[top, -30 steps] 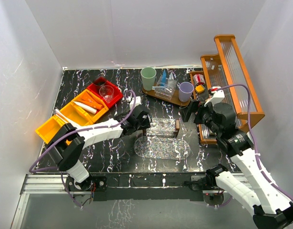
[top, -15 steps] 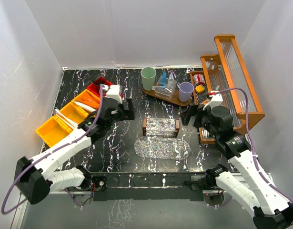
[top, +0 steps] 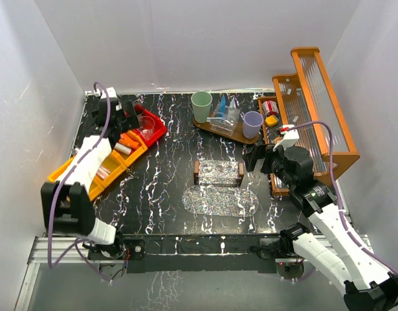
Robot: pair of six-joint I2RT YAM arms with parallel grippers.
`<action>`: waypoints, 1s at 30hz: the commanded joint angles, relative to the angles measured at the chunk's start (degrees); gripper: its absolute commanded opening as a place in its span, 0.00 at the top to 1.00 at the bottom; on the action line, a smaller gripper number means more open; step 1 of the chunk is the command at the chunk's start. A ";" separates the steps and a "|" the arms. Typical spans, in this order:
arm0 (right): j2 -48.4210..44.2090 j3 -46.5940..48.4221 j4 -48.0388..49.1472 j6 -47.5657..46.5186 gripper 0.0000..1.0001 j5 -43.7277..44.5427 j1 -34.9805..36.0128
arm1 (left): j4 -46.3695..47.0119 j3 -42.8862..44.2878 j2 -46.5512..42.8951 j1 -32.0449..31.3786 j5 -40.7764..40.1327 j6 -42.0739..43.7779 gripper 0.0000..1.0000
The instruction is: Prepare toiletry sets of a toothbrush and toothpaste on the tray
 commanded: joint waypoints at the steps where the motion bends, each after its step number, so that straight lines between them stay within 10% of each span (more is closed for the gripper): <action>1: 0.82 -0.21 5.08 -1.46 0.02 -1.10 -0.11 | -1.40 12.19 12.01 3.12 4.05 -2.90 0.06; 15: 0.77 -1.45 5.64 -1.31 0.02 -1.08 -0.11 | -5.41 37.96 36.97 6.14 3.45 -3.87 0.55; 30: 1.03 -1.58 5.88 -1.22 0.02 -0.82 -0.11 | -6.57 36.91 39.83 6.06 3.10 -4.06 0.79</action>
